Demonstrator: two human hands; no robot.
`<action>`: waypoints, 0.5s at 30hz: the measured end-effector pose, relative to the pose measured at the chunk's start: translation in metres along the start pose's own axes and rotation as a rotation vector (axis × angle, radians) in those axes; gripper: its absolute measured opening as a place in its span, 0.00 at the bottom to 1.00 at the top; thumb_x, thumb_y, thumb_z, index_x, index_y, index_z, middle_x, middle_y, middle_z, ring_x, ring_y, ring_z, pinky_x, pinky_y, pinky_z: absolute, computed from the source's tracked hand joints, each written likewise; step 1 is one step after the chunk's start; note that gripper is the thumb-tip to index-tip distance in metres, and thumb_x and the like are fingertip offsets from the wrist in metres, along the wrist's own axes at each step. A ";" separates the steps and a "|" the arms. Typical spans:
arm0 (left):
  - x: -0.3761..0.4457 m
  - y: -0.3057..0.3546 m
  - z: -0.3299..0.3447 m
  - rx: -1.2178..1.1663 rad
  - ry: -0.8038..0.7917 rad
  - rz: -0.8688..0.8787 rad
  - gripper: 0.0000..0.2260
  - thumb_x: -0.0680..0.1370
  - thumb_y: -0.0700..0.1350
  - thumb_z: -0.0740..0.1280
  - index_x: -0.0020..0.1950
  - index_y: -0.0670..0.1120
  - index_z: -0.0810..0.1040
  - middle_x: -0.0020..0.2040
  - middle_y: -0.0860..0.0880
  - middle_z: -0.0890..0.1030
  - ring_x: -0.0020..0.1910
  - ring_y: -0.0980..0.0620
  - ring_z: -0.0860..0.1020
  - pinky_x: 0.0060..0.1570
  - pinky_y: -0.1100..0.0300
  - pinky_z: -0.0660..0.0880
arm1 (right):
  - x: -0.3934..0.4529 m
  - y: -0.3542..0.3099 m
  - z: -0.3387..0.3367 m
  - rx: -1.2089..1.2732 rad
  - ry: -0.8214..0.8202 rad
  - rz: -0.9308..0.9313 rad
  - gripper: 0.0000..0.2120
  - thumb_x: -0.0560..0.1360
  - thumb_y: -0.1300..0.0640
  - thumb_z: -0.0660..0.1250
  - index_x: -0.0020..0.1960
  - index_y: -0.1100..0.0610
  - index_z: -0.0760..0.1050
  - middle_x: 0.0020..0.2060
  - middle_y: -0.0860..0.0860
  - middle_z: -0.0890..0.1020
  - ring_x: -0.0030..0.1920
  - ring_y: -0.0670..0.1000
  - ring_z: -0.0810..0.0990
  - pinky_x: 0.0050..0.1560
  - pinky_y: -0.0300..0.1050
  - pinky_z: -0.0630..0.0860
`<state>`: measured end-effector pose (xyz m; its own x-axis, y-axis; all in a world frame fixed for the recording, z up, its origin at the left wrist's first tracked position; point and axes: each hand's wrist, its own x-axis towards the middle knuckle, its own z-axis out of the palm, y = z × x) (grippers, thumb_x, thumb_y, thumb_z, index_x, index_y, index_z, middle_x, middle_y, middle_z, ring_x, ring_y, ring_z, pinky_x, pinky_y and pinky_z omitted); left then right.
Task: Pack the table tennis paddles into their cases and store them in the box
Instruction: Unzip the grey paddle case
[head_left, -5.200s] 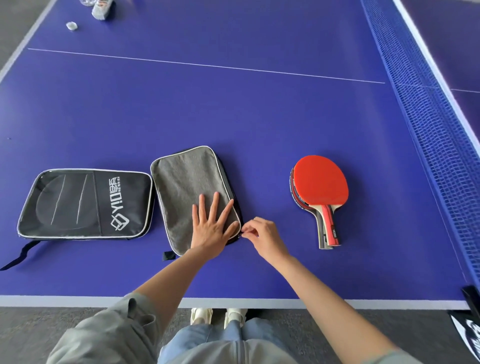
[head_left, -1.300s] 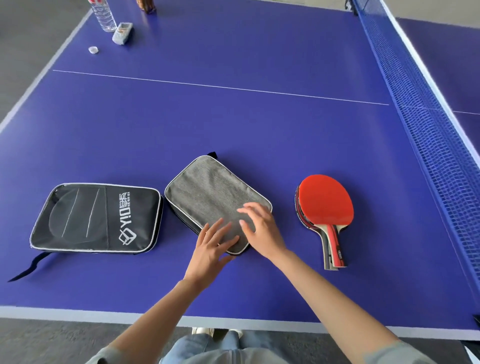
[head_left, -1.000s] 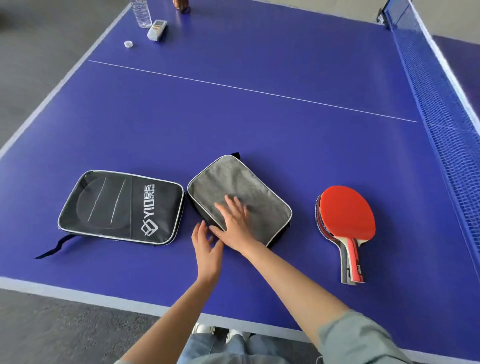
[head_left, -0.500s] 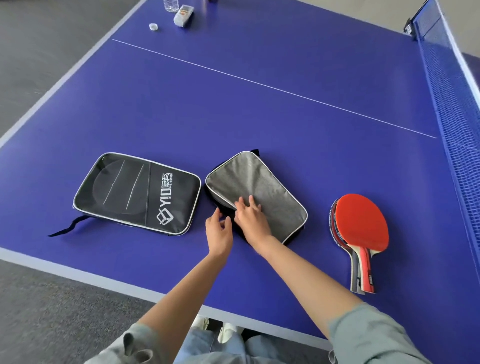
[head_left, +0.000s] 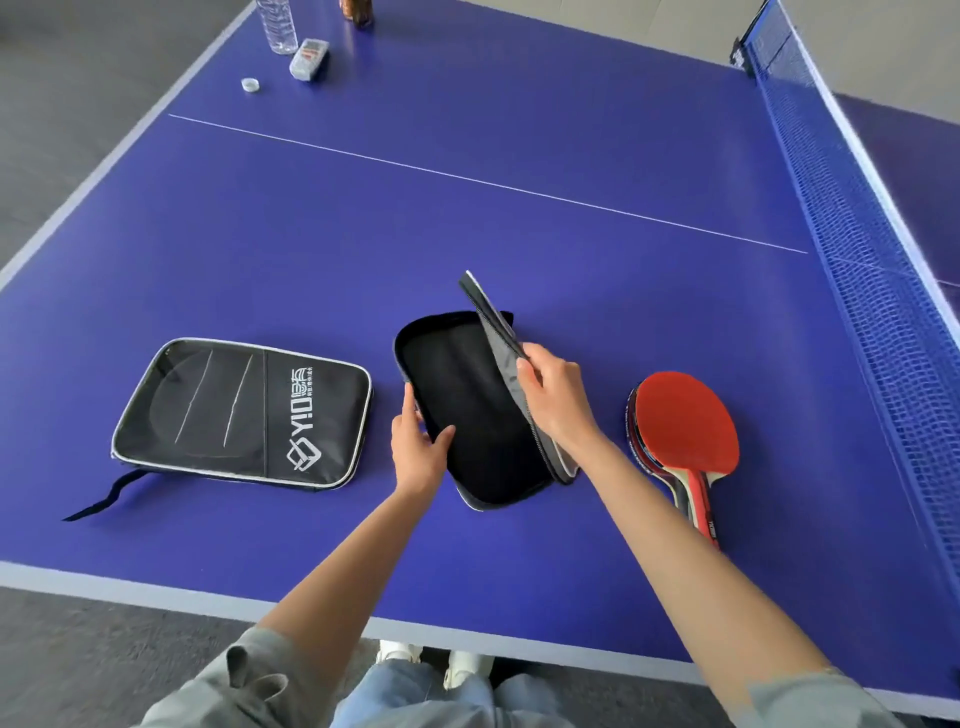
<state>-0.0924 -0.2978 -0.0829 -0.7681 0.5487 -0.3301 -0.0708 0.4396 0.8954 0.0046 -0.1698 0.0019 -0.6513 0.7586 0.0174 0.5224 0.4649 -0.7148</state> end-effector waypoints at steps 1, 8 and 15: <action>0.002 0.004 -0.005 0.036 -0.016 0.045 0.36 0.75 0.37 0.67 0.76 0.55 0.54 0.54 0.44 0.71 0.51 0.48 0.73 0.56 0.56 0.72 | 0.002 0.004 -0.011 0.015 0.020 0.016 0.09 0.80 0.61 0.56 0.48 0.65 0.73 0.29 0.56 0.71 0.30 0.51 0.64 0.33 0.46 0.62; 0.018 0.007 -0.058 0.357 -0.001 0.195 0.34 0.76 0.34 0.64 0.77 0.52 0.54 0.56 0.45 0.67 0.54 0.48 0.71 0.58 0.61 0.65 | -0.020 0.058 -0.056 0.306 0.042 0.273 0.13 0.79 0.63 0.58 0.37 0.55 0.71 0.26 0.41 0.72 0.28 0.41 0.65 0.31 0.36 0.64; 0.011 0.005 -0.044 0.909 0.030 0.398 0.30 0.76 0.33 0.60 0.76 0.43 0.54 0.73 0.38 0.59 0.65 0.38 0.66 0.62 0.48 0.67 | -0.053 0.095 -0.036 -0.033 0.204 0.377 0.06 0.79 0.67 0.58 0.47 0.65 0.73 0.37 0.64 0.77 0.39 0.63 0.74 0.38 0.44 0.57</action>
<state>-0.1295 -0.3210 -0.0686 -0.6465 0.7621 -0.0357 0.7014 0.6121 0.3651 0.1084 -0.1502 -0.0418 -0.2913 0.9513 -0.1008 0.7227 0.1498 -0.6748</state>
